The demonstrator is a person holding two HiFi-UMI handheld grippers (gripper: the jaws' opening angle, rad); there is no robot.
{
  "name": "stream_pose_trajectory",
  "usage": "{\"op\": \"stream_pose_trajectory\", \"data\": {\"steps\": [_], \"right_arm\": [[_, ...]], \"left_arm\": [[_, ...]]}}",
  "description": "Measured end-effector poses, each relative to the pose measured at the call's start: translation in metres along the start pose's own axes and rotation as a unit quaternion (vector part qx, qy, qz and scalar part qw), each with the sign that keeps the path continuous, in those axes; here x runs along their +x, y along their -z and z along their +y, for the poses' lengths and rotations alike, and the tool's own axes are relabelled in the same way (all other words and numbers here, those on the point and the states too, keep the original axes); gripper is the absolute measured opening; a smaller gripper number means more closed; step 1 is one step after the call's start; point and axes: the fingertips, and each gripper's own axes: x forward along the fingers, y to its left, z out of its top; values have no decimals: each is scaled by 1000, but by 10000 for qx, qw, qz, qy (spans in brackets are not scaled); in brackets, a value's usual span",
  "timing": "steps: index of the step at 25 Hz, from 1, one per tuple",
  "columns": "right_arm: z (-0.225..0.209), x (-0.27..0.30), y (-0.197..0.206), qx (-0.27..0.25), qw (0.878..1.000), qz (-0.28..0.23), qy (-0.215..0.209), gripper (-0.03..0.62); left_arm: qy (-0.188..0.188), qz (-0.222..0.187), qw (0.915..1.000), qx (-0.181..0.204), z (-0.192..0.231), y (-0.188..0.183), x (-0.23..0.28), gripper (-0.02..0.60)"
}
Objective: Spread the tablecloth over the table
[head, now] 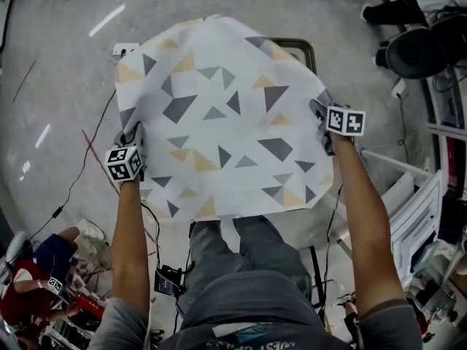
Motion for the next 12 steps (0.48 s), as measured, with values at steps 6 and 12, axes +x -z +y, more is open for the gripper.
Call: {"op": "stream_pose_trajectory", "data": {"steps": [6,12], "right_arm": [[-8,-2,-21,1477,9711,-93,-1875,153],[28,-55,-82,1886,8814,-1067,-4197,219]], "left_arm": [[525,824,9922,-776,19,28,34,38],[625,807,9936,-482,18,29,18,13]]}}
